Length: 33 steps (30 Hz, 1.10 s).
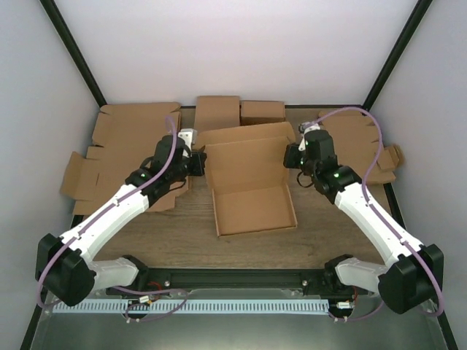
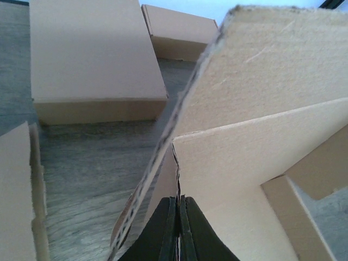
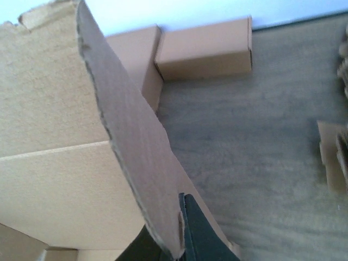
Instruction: Fold the paper box
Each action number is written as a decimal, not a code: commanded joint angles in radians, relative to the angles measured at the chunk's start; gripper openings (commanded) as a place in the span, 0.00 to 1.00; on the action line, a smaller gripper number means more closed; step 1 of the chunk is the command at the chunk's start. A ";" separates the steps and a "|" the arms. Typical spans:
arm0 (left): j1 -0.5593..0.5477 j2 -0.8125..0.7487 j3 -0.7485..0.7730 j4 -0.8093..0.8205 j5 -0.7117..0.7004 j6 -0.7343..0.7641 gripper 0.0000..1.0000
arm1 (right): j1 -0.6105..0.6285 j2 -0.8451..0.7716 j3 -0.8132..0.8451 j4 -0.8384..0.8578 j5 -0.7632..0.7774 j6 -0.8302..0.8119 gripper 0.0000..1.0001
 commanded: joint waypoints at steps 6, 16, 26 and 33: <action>-0.062 0.039 -0.024 0.083 0.045 -0.089 0.04 | 0.009 -0.043 -0.160 0.180 -0.062 0.135 0.01; -0.121 0.103 -0.033 0.061 -0.062 -0.058 0.04 | 0.009 -0.009 -0.197 0.255 -0.022 0.082 0.01; -0.121 0.062 -0.040 0.002 -0.052 -0.061 0.04 | 0.010 -0.005 -0.224 0.204 -0.030 0.030 0.01; -0.122 -0.022 -0.174 0.020 0.050 -0.126 0.04 | 0.009 -0.072 -0.335 0.194 -0.070 0.052 0.01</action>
